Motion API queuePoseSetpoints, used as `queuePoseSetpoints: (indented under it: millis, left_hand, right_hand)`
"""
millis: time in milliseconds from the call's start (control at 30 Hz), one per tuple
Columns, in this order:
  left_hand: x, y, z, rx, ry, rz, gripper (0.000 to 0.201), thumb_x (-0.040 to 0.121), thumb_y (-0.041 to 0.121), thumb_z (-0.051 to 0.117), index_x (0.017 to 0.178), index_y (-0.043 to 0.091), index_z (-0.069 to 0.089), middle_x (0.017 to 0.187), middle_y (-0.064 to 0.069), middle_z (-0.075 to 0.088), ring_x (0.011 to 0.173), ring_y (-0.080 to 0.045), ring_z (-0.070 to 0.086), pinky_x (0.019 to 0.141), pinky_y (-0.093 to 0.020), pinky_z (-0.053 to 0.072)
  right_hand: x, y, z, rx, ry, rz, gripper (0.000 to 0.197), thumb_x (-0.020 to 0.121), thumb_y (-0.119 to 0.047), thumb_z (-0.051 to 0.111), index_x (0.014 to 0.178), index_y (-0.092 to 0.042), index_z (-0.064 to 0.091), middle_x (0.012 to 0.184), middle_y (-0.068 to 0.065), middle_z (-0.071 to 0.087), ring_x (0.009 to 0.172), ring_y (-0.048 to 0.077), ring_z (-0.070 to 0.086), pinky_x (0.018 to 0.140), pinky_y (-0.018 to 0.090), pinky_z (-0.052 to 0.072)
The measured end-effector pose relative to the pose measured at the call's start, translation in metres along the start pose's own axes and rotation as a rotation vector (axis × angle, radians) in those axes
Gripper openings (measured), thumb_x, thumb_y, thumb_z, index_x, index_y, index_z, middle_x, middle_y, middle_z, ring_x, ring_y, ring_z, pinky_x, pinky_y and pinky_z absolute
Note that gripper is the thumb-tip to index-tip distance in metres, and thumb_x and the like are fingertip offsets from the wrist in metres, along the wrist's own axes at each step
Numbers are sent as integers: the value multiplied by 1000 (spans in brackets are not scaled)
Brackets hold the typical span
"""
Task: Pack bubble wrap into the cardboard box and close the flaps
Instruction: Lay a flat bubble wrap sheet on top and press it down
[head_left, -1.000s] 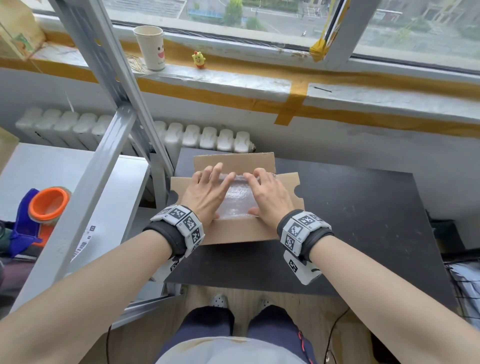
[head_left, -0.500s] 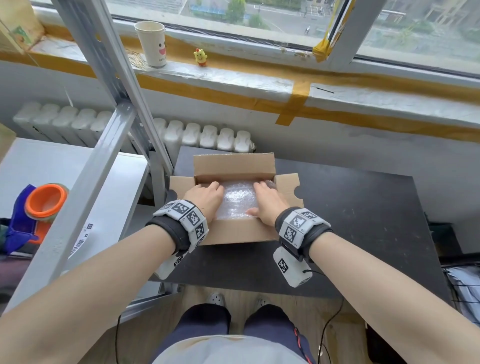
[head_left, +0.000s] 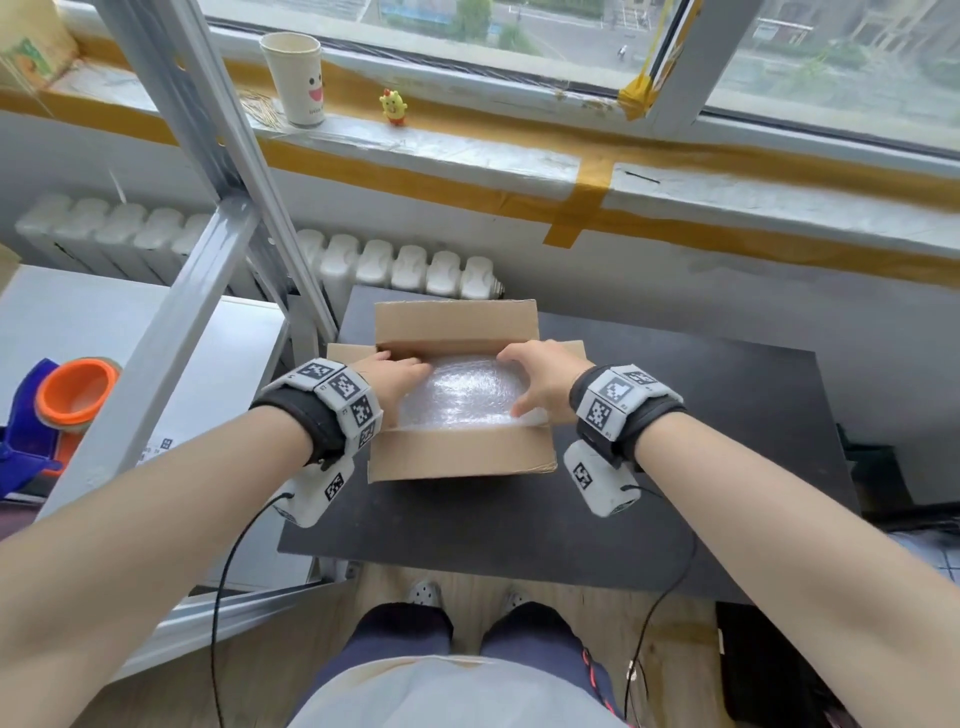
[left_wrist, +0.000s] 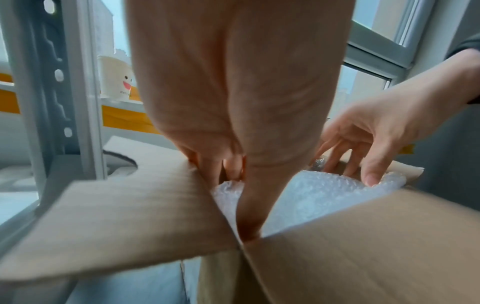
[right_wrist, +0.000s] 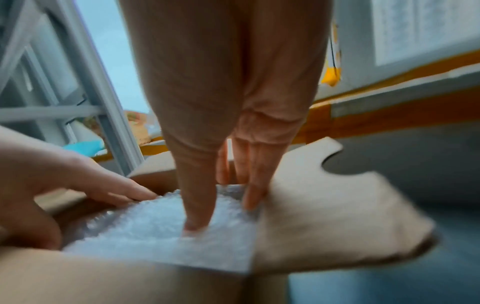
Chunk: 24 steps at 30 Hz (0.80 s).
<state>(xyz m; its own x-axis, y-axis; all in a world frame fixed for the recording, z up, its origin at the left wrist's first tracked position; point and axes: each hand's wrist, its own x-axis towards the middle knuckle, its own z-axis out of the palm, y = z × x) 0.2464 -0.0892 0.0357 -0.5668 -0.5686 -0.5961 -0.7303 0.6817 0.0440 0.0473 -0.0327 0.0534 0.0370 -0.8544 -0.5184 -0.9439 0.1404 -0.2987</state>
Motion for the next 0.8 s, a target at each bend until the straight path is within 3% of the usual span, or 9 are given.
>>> queuePoseSetpoints:
  millis: [200,300,400,467,567,800]
  left_hand:
    - [-6,-8,5,-76,110,12,80,79,3,62,146,23,24,149,4,34,128,-21,41,104,-32,39]
    - [-7,-8,13,-57,183,8,73,83,6,58,145,25,25,147,4,36,132,-19,36,109,-29,28]
    - [-5,-8,18,-62,217,-13,71,83,4,57,144,26,27,145,5,38,133,-21,34,110,-29,26]
    - [-2,-8,21,-58,226,-38,69,84,3,55,143,25,26,145,5,39,134,-23,34,112,-29,22]
    - [2,-5,26,-6,275,-47,67,84,4,54,142,23,27,140,3,45,129,-21,42,115,-29,16]
    - [-3,-5,30,49,360,-15,62,83,2,54,138,22,33,125,-1,54,115,-23,51,108,-28,27]
  right_hand:
    - [-9,14,-5,-114,49,-48,73,68,-32,81,132,-24,47,132,0,55,119,23,52,100,41,44]
    - [-5,11,0,-333,59,-79,67,73,-35,77,131,-19,47,129,0,57,116,27,53,104,41,37]
    - [5,6,10,-534,47,-112,48,74,-32,73,113,-14,53,116,2,62,112,24,56,111,38,24]
    - [12,5,17,-595,59,-115,41,73,-31,72,104,-14,52,109,2,64,107,24,58,111,38,23]
    - [20,7,27,-651,101,-127,39,75,-28,69,105,-11,49,105,2,66,104,25,60,111,39,24]
    - [18,10,28,-601,125,-147,43,74,-30,71,107,-11,50,107,2,66,106,23,59,116,40,14]
